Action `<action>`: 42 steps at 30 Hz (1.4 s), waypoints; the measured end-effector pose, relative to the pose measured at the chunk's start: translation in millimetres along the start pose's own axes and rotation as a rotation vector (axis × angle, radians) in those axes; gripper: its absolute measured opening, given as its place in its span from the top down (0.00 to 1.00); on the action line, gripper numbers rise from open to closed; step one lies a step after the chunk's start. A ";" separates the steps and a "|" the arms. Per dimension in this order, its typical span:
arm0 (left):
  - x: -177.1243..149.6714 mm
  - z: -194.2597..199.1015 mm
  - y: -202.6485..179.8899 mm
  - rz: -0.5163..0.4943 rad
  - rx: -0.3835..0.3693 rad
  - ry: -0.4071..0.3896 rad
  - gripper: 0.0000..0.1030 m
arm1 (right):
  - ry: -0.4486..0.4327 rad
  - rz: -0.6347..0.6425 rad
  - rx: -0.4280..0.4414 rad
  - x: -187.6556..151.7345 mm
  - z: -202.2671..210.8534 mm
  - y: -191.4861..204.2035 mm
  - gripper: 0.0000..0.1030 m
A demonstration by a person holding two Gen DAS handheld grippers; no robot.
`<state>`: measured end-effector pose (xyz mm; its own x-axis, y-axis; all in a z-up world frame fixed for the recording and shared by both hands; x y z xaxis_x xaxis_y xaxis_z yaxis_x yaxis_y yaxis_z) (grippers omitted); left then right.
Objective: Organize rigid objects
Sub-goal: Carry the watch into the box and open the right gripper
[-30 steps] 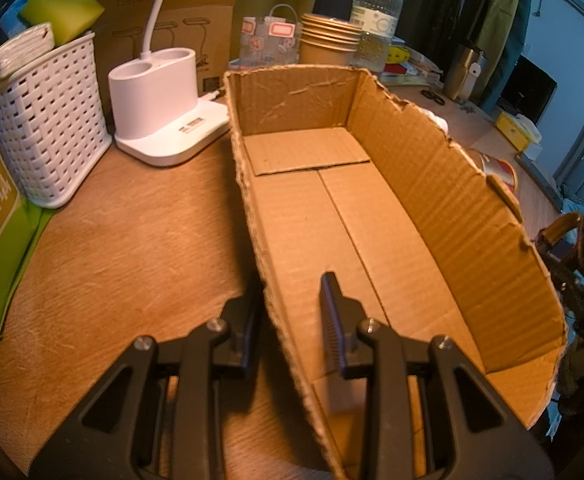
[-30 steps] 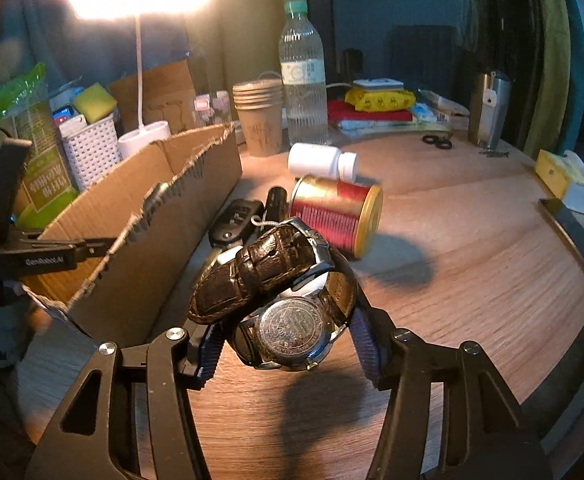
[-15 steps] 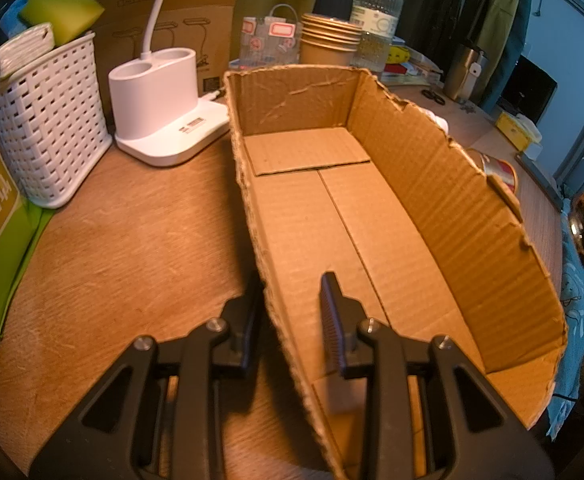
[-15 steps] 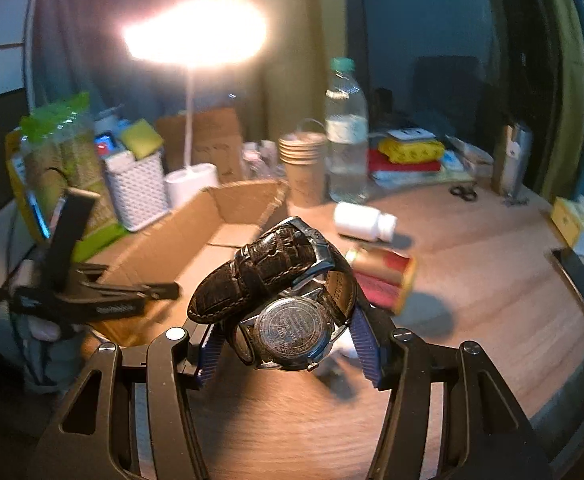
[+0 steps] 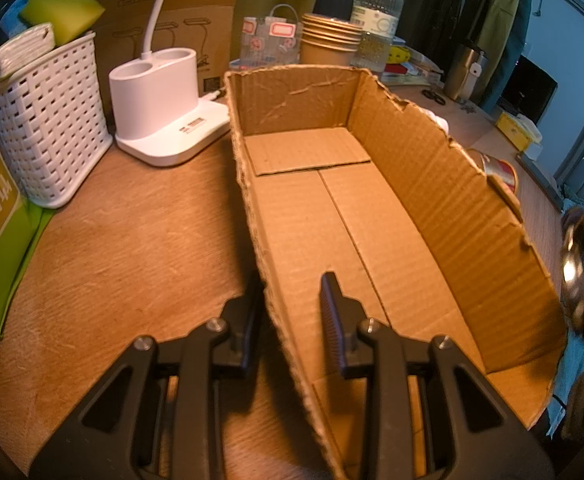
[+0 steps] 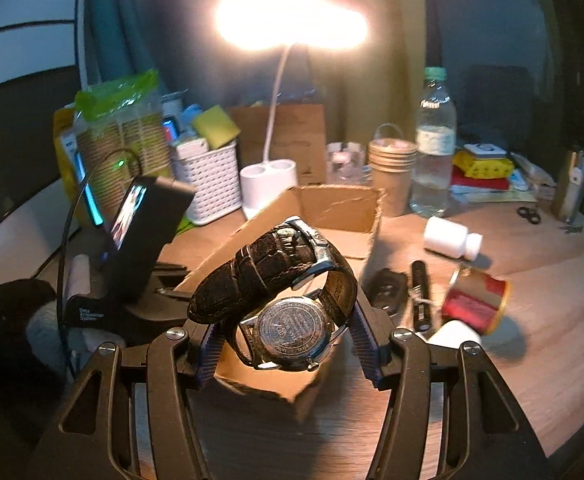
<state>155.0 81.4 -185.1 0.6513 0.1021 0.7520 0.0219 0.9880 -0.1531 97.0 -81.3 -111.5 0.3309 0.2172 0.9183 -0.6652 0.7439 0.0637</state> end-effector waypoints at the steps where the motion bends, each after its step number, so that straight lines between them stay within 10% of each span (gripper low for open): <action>1: 0.0 0.0 0.0 0.000 0.000 0.000 0.70 | 0.007 0.003 0.005 -1.9 -2.4 1.5 0.43; 23: 0.3 -0.2 0.5 0.000 0.000 -0.001 0.71 | 0.106 0.062 0.053 -19.3 -20.6 11.8 0.35; 42: 0.8 -1.2 0.3 0.002 0.002 0.001 0.70 | -0.012 0.031 -0.065 -0.7 12.4 -30.0 0.29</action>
<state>156.4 81.7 -185.3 0.6524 0.1043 0.7507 0.0192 0.9879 -0.1540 108.5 -111.5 -109.2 0.3027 0.2337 0.9240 -0.6302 0.7764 0.0101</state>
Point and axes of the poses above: each gripper's, at about its wrist camera, not at the fingertips, and z roughly against the way its jaws point, y to its left, x to its top, the point moved 2 cm from there along -z, roughly the way its jaws point, and after that the axes turned 11 degrees about -y, right-handed, at the moved point
